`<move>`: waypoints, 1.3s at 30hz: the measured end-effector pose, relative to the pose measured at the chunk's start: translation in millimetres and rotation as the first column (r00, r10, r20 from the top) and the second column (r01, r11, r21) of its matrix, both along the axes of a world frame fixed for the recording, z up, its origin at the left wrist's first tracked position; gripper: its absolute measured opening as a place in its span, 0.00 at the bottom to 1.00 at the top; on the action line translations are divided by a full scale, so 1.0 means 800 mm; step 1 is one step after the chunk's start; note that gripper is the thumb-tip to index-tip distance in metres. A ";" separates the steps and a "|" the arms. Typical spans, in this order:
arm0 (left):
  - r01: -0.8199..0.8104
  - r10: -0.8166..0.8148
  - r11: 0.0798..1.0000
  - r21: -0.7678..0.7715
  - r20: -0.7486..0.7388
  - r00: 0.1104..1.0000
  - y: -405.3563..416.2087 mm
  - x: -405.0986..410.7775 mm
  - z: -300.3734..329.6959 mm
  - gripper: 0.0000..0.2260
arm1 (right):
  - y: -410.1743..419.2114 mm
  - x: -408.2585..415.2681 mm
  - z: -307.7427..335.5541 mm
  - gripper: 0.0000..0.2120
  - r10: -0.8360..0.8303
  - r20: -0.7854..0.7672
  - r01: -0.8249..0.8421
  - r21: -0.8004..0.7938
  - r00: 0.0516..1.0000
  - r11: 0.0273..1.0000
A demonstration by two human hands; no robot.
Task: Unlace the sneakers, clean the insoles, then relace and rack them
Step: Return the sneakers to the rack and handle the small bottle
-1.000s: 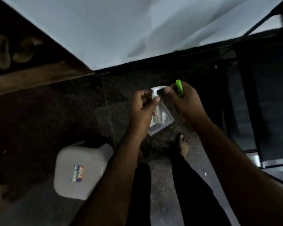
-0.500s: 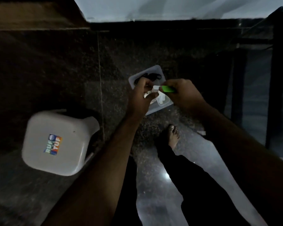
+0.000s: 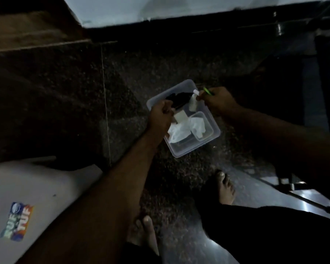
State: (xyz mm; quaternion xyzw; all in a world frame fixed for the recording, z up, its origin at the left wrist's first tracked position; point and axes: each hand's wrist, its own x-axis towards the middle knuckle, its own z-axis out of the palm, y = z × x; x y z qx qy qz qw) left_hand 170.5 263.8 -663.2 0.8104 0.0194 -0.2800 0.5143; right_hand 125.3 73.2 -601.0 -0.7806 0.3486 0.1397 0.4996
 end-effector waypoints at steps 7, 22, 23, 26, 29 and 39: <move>0.341 -0.346 0.938 0.057 0.166 0.923 -0.053 0.015 -0.059 0.16 | -0.019 -0.024 -0.083 0.14 -0.240 0.108 0.230 0.103 0.965 0.968; 0.335 -0.354 0.932 0.142 0.137 0.925 -0.104 0.009 -0.100 0.18 | -0.028 -0.082 -0.101 0.26 -0.121 0.194 0.122 0.006 0.973 0.993; 0.353 -0.373 0.923 0.154 0.130 0.919 -0.101 0.007 -0.096 0.18 | -0.028 -0.085 -0.102 0.26 -0.132 0.183 0.133 0.009 0.974 0.991; 0.315 -0.331 0.941 0.128 0.138 0.934 -0.091 0.007 -0.086 0.12 | -0.026 -0.090 -0.100 0.21 -0.216 0.169 0.205 0.078 0.962 0.976; 0.261 -0.293 0.945 0.198 0.156 0.943 -0.072 0.006 -0.058 0.08 | -0.015 -0.099 -0.083 0.20 -0.351 0.042 0.313 0.361 0.935 0.878; 0.407 -0.357 0.899 0.164 -0.266 0.895 -0.004 -0.020 -0.033 0.08 | 0.053 -0.094 -0.108 0.32 -0.206 -0.100 0.211 0.742 0.973 0.637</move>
